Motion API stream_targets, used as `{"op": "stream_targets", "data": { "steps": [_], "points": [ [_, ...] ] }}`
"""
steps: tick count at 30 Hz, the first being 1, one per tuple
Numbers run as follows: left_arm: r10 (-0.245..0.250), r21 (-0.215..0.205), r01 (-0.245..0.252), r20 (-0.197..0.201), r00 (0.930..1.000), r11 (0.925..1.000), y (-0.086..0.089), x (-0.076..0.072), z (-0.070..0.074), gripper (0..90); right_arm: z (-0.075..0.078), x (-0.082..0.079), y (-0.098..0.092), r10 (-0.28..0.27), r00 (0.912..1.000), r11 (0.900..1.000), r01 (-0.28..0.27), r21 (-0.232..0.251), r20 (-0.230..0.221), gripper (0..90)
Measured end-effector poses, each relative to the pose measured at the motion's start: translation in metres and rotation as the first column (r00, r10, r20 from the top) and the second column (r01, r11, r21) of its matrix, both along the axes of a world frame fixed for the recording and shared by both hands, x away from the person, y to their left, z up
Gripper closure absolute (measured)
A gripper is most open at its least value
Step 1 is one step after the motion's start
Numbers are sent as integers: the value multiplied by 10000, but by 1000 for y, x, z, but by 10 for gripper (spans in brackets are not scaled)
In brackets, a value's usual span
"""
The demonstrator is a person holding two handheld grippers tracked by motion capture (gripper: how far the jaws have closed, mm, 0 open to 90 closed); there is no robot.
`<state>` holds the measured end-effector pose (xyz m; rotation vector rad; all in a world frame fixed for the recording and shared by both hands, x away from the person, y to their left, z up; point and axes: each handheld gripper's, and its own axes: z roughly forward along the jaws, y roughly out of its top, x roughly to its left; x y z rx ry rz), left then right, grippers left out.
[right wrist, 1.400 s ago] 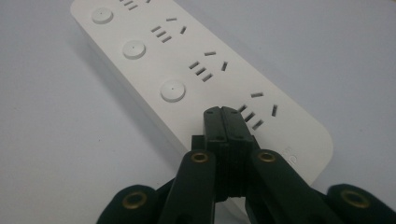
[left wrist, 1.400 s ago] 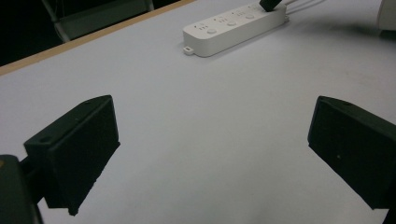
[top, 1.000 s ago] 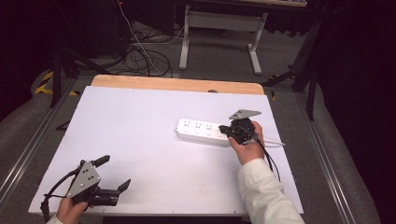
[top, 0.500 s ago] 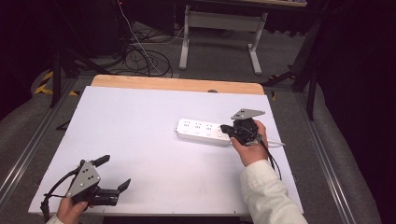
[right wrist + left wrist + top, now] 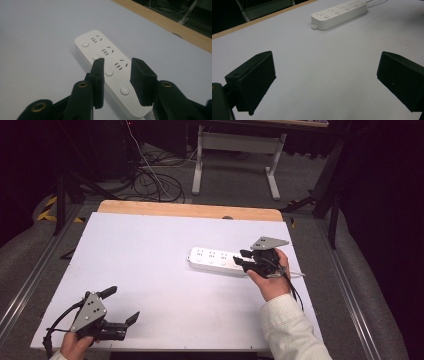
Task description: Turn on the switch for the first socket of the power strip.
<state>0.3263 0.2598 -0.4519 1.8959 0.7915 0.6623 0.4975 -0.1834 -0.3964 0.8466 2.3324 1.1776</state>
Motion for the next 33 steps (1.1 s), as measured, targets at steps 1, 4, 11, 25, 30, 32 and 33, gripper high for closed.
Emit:
{"op": "stream_targets", "data": {
  "steps": [1,4,11,25,30,32,33],
  "points": [
    [-5,11,5,-24,10000,10000,0,0,0,25,0,0,0,0,10000,10000,0,0,0,565],
    [6,0,-6,-4,10000,10000,0,0,0,25,5,-7,-2,174,9996,9997,-178,169,201,488],
    [29,18,-29,2,10000,10000,-1,0,0,25,12,-26,-5,613,9979,9972,-621,426,191,369],
    [50,-22,-50,3,10000,10000,-1,-1,0,25,3,-59,-19,861,9955,9842,-789,1582,-393,330],
    [37,-53,-37,-24,10000,10000,-1,-2,0,25,-7,-69,-26,1165,9932,9791,-1159,1672,58,266],
    [-15,-113,14,-66,10000,9999,-1,-2,1,24,-10,-72,-28,1260,9920,9763,-1262,1761,122,232],
    [-26,-98,26,-40,10000,9999,-1,-2,1,23,-11,-74,-29,1255,9921,9763,-1246,1769,61,214]
  ]
}}
